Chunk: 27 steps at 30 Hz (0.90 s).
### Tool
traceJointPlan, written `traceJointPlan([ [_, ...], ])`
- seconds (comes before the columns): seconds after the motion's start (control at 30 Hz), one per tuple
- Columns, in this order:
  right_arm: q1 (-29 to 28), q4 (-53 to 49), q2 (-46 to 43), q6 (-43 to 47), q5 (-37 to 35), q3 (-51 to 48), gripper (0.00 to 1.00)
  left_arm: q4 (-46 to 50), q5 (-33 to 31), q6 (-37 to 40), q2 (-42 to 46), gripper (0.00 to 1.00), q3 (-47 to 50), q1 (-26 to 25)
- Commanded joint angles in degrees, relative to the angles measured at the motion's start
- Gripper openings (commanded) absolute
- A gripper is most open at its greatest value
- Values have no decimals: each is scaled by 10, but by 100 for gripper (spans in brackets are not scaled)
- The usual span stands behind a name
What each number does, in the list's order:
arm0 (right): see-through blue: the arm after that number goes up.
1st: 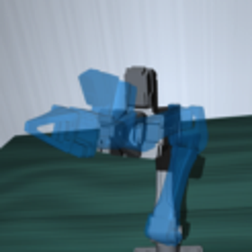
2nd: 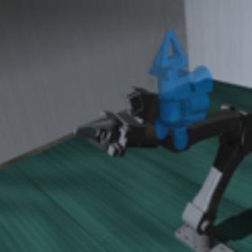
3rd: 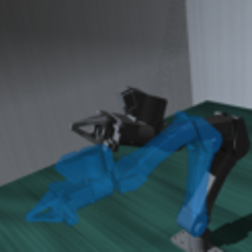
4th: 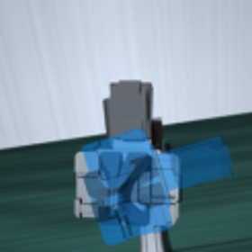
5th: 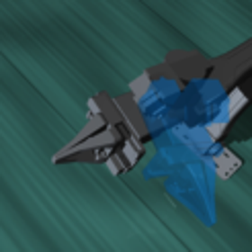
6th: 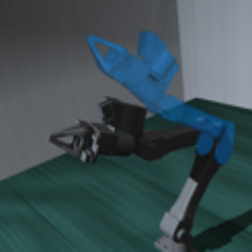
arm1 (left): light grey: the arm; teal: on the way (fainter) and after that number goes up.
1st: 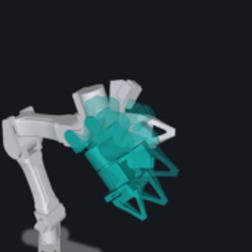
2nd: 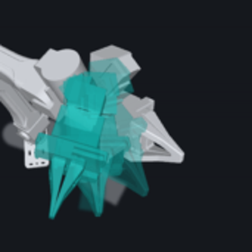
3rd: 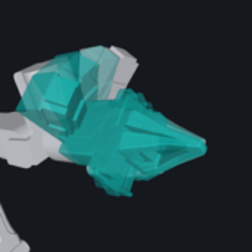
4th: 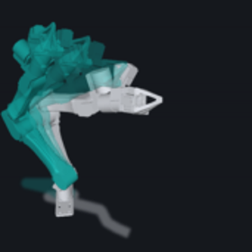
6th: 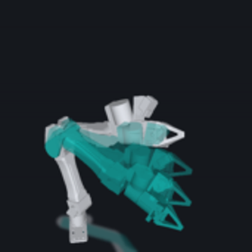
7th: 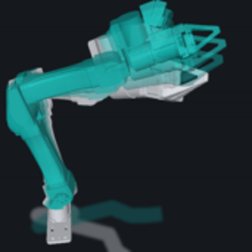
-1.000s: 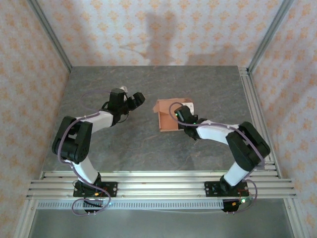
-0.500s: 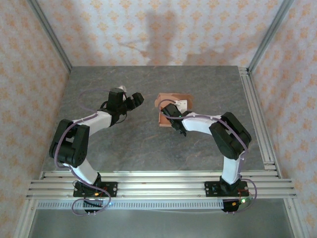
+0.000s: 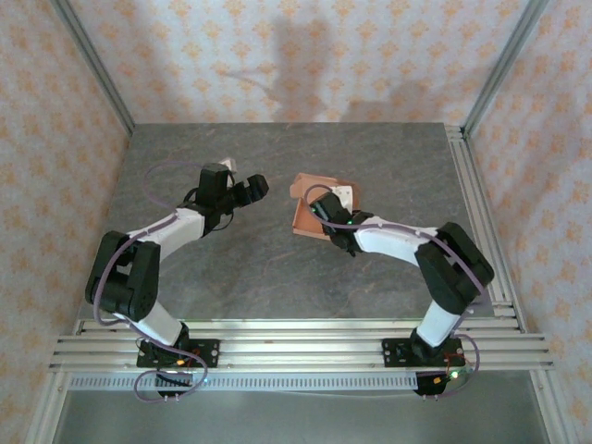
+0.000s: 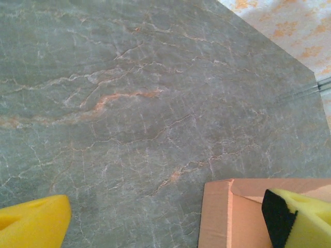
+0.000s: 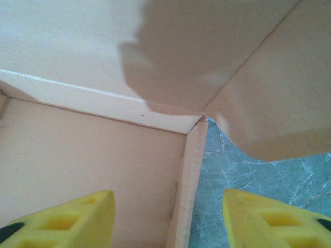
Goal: Fold the paper box
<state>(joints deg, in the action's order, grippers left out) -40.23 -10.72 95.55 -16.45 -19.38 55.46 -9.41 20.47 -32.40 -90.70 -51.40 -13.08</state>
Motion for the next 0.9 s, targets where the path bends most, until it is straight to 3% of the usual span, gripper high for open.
traceJointPlan([
  [0.0, 7, 29, -51, 22, 32, -30, 63, 17, -5, 69, 25, 97, -21, -11],
  [0.17, 31, 46, -143, 87, 130, -69, 70, 53, 60, 201, 19, 96, -61, -22],
  [0.37, 109, 14, -228, 126, 258, -82, 71, 204, 88, 441, -5, 96, -160, -78],
  [0.57, 154, -31, -270, 148, 277, -69, 71, 340, 96, 545, -93, 91, -303, -101],
  [0.77, 162, -36, -274, 153, 282, -75, 71, 413, 86, 629, -162, 66, -385, -95],
  [0.87, 162, -27, -274, 148, 291, -81, 71, 416, 98, 642, -181, 59, -403, -87],
])
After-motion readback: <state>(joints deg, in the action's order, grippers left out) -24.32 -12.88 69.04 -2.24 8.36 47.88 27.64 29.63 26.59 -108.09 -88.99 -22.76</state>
